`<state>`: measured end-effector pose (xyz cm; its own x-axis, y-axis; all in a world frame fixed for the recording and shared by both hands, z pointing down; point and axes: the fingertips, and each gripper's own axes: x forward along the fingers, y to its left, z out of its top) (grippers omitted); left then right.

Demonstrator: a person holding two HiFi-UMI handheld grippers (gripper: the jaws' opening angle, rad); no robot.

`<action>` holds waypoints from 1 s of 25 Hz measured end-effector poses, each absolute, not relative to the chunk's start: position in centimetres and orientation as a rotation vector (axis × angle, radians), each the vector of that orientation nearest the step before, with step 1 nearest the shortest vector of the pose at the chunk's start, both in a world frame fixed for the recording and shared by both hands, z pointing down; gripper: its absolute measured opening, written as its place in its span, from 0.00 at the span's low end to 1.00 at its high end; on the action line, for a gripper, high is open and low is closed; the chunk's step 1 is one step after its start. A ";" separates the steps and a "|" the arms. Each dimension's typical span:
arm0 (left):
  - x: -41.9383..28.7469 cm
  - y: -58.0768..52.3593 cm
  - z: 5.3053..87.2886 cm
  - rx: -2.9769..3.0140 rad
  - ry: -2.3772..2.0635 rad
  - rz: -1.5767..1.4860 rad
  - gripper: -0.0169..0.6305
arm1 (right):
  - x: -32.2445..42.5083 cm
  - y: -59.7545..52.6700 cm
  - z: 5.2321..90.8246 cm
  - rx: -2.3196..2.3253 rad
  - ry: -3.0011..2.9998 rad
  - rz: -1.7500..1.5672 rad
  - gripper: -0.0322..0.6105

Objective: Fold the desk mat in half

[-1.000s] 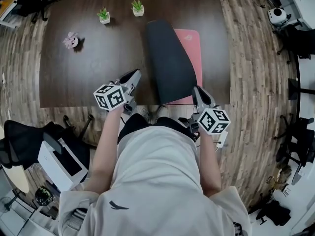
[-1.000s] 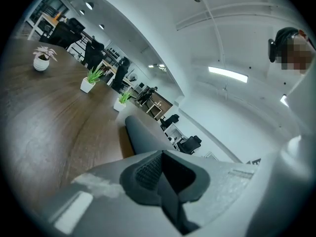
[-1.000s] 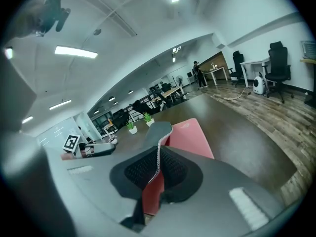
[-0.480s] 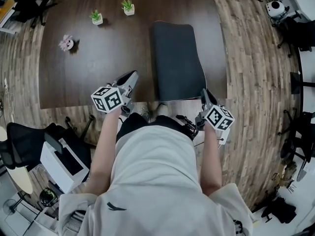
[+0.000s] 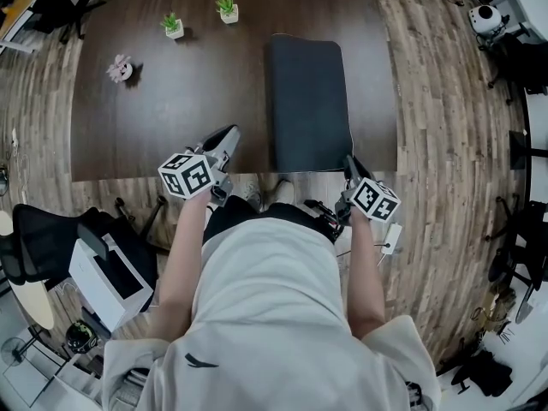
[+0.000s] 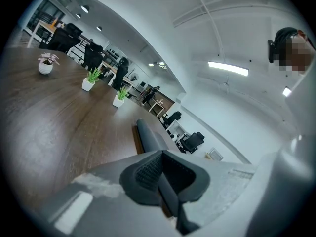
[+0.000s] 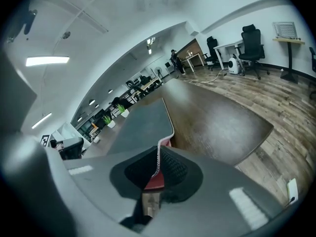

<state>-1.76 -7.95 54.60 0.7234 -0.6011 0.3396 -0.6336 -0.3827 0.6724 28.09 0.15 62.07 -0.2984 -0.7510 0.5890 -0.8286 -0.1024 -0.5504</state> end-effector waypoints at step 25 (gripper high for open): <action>-3.2 -6.7 54.4 2.062 -0.984 -0.004 0.03 | 30.5 1.4 62.9 1.838 -1.846 1.122 0.11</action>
